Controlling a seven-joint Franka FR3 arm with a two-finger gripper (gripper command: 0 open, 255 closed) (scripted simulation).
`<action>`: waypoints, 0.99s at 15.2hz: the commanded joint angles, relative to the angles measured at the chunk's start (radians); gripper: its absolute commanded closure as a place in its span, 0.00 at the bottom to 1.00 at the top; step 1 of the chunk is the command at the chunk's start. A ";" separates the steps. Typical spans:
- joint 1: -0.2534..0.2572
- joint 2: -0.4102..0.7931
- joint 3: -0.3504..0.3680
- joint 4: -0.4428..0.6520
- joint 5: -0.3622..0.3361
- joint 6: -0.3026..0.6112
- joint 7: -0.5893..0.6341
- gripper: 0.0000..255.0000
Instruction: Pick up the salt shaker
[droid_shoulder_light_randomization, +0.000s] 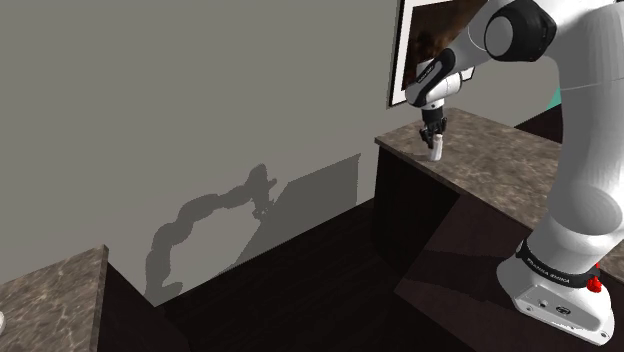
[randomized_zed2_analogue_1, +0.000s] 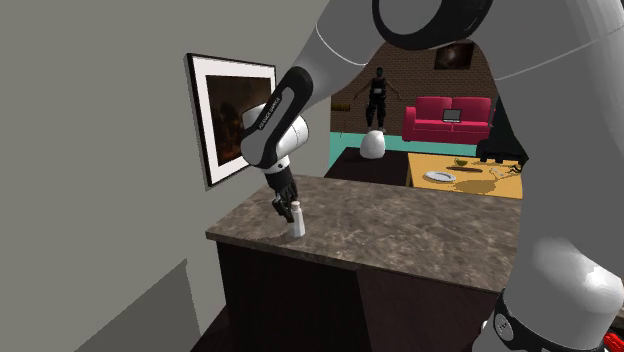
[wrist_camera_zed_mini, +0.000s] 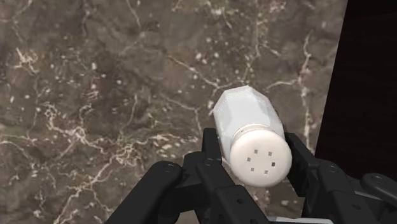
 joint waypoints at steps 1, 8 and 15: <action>0.003 -0.016 -0.003 0.001 -0.004 -0.017 0.000 1.00; 0.012 -0.076 -0.014 0.016 -0.020 -0.090 -0.002 1.00; 0.019 -0.117 -0.020 0.033 -0.031 -0.146 -0.004 1.00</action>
